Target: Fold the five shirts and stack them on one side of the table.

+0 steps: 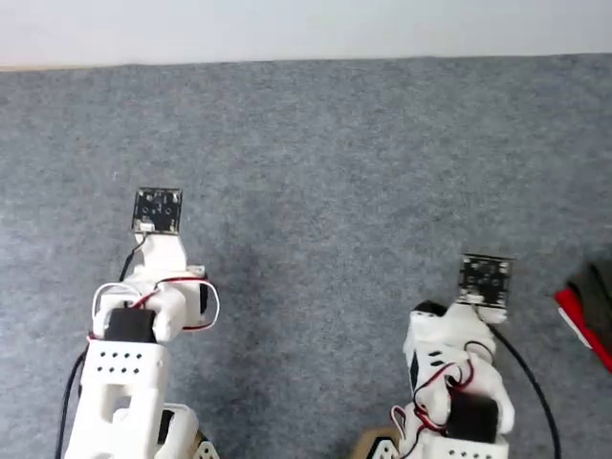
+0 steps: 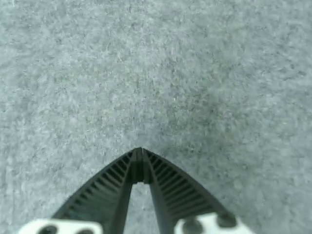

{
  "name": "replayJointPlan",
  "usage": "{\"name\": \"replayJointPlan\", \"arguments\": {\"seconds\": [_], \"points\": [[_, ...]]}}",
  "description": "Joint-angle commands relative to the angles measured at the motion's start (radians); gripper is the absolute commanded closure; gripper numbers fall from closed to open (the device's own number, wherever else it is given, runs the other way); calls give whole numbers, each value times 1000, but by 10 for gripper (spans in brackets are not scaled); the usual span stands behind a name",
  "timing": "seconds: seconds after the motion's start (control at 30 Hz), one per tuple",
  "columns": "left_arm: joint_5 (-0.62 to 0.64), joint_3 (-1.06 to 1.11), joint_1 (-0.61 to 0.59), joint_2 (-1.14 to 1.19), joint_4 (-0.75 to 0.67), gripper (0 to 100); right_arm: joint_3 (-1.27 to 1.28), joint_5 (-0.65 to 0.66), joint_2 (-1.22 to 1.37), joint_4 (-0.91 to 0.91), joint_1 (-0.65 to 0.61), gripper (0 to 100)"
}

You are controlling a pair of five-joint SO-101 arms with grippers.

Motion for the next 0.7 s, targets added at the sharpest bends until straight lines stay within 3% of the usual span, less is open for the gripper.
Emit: {"name": "replayJointPlan", "arguments": {"seconds": [0.0, 0.23, 0.53, 0.67], "points": [[6, 47, 5, -20, -75, 998, 18, 11, -13, -21, -76, 988], [12, 142, -5, -21, -133, 998, 68, 9, -13, -24, -127, 988], [153, 173, -3, -26, -175, 999, 120, 11, -13, -51, -122, 988], [169, 271, 0, -176, -183, 999, 124, 11, -13, -51, -122, 988]]}}
